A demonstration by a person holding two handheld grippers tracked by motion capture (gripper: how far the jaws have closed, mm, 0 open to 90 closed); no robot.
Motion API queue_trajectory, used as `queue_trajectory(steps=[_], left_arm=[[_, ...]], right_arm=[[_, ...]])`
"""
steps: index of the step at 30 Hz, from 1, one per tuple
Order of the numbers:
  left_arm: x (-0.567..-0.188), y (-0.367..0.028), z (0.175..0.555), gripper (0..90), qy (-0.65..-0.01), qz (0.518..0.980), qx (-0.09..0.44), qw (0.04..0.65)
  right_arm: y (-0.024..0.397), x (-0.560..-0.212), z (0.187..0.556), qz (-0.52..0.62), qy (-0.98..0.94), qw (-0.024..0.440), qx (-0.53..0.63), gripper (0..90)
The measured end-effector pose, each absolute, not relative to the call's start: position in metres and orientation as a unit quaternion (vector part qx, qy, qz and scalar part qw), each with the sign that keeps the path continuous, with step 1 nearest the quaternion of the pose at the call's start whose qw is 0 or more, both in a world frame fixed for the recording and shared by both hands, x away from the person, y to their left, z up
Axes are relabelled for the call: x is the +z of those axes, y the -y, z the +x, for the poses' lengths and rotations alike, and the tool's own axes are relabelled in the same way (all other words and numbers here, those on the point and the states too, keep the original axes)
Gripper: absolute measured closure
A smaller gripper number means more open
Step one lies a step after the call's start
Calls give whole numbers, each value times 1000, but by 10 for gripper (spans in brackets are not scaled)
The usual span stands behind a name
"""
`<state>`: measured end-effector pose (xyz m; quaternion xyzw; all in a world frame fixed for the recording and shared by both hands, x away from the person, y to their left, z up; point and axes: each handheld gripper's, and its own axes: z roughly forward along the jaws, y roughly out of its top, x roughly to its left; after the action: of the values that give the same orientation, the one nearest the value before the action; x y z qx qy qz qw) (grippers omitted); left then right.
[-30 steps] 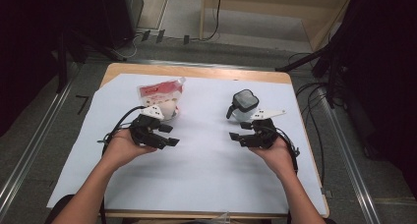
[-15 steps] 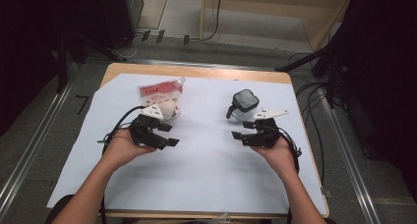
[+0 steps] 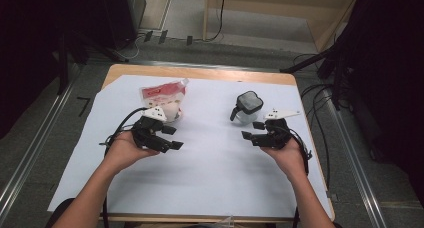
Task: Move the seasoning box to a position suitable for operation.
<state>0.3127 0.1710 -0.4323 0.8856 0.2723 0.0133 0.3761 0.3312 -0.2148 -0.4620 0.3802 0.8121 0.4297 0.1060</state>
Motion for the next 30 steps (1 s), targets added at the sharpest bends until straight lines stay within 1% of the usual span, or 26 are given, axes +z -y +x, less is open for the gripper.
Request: queue_trajectory(steps=[8,15,16,17,18,19,22,23,24,25,30], left_arm=[[-431,-170,311,365,-271,886,14,376],[-431,-169,311,362,-270,888,13,372],[-431,-169,311,360,-269,888,12,373],[-431,-169,311,360,-269,888,12,373],[-431,-168,310,359,-268,889,12,370],[-432,-168,310,359,-269,889,12,370],[-432,-168,309,358,-270,889,11,370],[-432,-168,309,358,-270,889,11,370],[-432,-168,309,358,-270,889,11,370],[-432,-168,309,358,-271,889,12,370],[-433,-167,309,358,-268,890,12,368]], right_arm=[[228,-465,340,401,-803,120,425,373],[237,-471,351,426,-790,121,424,356],[240,-473,356,435,-784,126,424,335],[240,-473,356,435,-784,126,424,335],[242,-475,360,446,-779,124,423,299],[242,-476,361,451,-776,125,422,286],[242,-478,365,465,-767,130,423,209],[242,-478,365,465,-767,130,423,209],[241,-479,366,467,-765,131,423,186],[239,-481,369,471,-764,143,418,142],[233,-489,377,481,-760,150,410,133]])
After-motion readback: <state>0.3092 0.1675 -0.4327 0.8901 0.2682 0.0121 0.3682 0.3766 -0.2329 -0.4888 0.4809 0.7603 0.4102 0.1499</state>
